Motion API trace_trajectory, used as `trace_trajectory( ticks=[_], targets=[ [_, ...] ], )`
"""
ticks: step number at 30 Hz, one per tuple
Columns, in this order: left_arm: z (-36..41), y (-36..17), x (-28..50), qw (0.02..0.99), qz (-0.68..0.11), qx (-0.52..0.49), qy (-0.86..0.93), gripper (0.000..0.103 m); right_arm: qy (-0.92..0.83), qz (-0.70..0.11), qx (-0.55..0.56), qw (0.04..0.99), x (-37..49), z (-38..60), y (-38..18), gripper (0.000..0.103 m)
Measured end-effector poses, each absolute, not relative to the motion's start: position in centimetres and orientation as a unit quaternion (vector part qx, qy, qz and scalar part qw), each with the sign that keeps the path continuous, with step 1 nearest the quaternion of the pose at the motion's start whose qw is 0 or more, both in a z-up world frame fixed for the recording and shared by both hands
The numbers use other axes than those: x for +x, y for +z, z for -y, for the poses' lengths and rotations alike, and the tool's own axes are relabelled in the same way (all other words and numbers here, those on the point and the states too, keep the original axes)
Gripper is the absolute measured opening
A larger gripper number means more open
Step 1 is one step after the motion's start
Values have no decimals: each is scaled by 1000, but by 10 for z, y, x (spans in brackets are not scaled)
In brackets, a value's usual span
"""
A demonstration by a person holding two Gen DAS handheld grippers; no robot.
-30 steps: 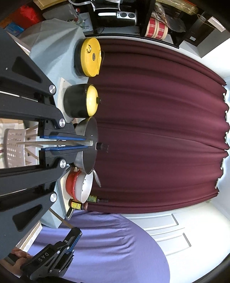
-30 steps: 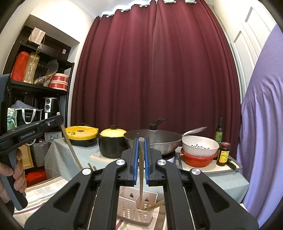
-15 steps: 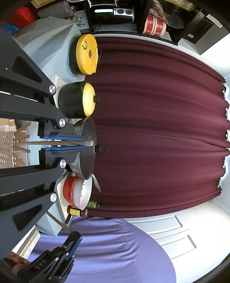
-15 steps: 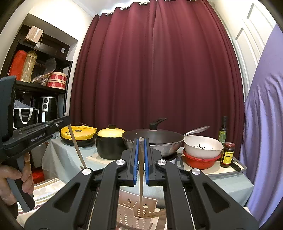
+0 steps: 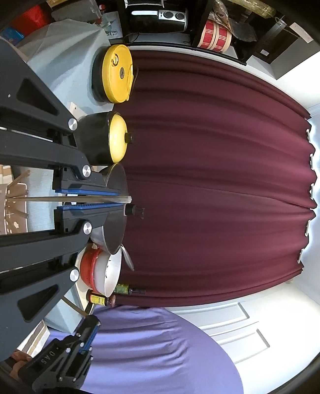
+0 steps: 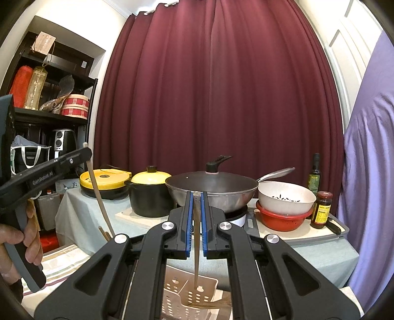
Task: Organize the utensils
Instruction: 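Lift the last chopsticks with both tools and carry them above the white holder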
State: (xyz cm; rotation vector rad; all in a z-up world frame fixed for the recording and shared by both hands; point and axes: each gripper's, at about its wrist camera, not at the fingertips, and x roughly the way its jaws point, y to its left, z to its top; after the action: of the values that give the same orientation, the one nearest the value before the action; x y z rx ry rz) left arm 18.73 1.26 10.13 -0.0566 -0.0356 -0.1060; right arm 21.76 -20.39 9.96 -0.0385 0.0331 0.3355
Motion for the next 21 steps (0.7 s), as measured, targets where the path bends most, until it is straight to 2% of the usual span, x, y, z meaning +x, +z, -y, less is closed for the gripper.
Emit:
trace_trajectory(
  ticks=[21],
  targets=[
    [-14,73,214,998,-17,-25,-62,7,163,-43,-41,985,239,187,80,7]
  ],
)
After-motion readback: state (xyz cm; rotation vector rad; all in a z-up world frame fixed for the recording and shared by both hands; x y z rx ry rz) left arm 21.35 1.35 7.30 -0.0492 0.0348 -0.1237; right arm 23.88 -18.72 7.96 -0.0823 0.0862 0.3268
